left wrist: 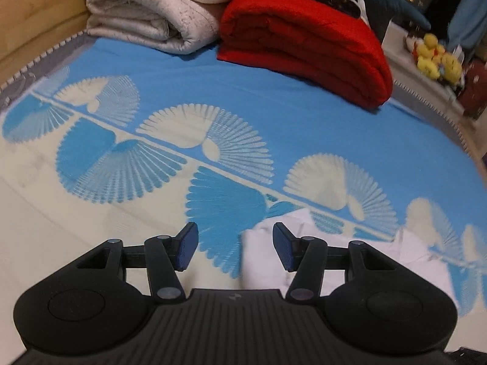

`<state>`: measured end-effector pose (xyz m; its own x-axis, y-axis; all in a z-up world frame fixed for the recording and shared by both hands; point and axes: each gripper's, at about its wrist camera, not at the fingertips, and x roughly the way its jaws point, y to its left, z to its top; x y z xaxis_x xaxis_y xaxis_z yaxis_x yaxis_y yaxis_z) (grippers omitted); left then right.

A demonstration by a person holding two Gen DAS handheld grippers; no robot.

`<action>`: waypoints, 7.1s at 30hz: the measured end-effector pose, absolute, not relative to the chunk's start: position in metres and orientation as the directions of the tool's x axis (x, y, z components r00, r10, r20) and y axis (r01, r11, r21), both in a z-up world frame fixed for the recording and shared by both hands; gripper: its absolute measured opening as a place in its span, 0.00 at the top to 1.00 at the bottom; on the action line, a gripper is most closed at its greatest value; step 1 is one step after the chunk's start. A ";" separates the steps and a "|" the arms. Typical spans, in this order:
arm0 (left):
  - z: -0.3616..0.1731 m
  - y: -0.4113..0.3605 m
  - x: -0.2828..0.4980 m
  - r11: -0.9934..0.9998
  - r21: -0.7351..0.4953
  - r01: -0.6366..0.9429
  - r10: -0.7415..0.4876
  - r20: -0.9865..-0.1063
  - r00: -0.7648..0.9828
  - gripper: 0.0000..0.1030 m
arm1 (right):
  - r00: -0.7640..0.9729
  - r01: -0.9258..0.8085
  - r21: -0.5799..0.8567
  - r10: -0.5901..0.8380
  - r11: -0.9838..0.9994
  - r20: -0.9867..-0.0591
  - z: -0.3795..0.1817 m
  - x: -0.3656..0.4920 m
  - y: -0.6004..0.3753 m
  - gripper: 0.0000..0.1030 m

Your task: Fold small clothes

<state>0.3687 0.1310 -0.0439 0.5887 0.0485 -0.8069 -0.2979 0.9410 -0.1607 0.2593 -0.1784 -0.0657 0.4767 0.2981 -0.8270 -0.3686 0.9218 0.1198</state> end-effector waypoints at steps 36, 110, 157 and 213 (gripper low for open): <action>-0.067 0.067 0.354 0.915 -0.190 -0.357 0.072 -0.792 0.607 0.99 | 0.623 0.538 0.412 -0.018 0.735 -0.782 -0.074 0.336 -0.415 0.60; -0.039 -0.025 0.023 0.999 0.034 -0.040 0.050 -0.817 0.575 0.57 | 0.690 0.120 0.179 0.048 0.977 -0.722 -0.064 0.033 -0.390 0.49; -0.172 0.056 0.053 0.950 -0.061 -0.307 0.068 -0.917 0.393 0.74 | 0.389 0.106 0.071 0.024 0.992 -0.921 -0.160 0.059 -0.376 0.82; -0.157 0.082 0.032 0.900 -0.184 -0.396 -0.012 -0.917 0.399 0.93 | 0.399 0.110 0.106 0.054 0.988 -0.915 -0.152 0.051 -0.381 0.95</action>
<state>0.0316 0.0818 -0.1570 0.3986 -0.0120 -0.9170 -0.3961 0.8996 -0.1840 0.0513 -0.3813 -0.1518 0.3987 0.0536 -0.9155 0.1101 0.9883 0.1058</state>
